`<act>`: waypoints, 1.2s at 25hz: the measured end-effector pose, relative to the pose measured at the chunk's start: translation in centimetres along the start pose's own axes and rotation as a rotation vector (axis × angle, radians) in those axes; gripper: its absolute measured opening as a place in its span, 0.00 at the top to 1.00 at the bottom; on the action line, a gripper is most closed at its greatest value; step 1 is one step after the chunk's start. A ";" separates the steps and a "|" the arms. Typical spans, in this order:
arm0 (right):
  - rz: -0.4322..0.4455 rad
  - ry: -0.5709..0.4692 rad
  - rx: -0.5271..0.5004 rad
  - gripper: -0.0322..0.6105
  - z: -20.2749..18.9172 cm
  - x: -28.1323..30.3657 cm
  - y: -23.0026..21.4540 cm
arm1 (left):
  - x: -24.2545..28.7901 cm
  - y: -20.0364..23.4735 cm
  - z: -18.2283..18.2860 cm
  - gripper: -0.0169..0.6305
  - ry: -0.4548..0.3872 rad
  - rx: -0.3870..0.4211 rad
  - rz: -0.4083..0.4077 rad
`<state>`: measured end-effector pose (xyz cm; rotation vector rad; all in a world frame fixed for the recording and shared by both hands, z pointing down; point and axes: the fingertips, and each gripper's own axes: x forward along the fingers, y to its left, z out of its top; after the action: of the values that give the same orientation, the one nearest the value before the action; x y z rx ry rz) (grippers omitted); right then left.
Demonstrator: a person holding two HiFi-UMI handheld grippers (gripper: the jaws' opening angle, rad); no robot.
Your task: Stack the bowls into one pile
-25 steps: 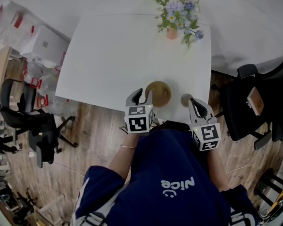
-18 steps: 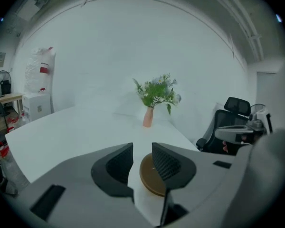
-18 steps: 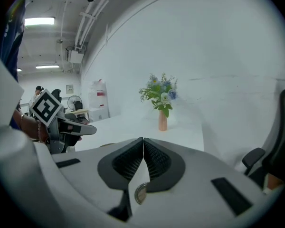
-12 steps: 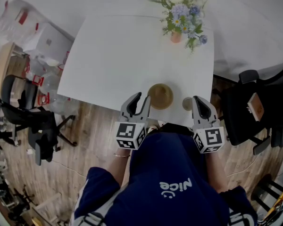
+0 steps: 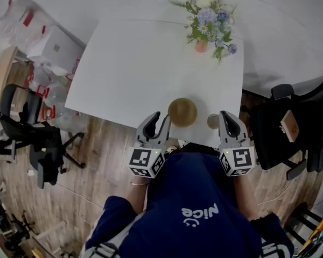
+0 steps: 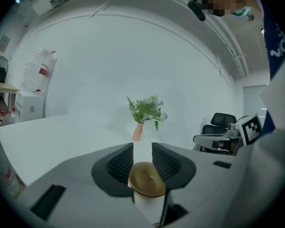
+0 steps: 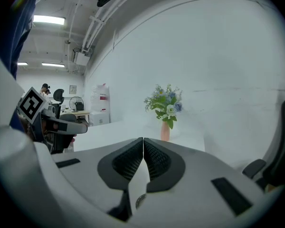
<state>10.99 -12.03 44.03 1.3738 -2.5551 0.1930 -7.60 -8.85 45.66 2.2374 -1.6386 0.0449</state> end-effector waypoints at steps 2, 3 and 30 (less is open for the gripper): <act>-0.006 -0.003 0.004 0.91 0.0 -0.1 -0.2 | -0.1 -0.1 0.1 0.77 -0.001 0.009 0.003; -0.006 -0.005 0.004 0.91 0.0 -0.1 -0.2 | -0.1 -0.1 0.1 0.77 -0.001 0.011 0.004; 0.042 0.013 -0.047 0.92 -0.4 0.0 1.2 | -1.2 -0.3 0.4 0.95 -0.008 0.076 0.029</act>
<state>10.03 -11.30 44.43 1.2987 -2.5624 0.1473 -7.78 -7.81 44.92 2.2723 -1.7005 0.1079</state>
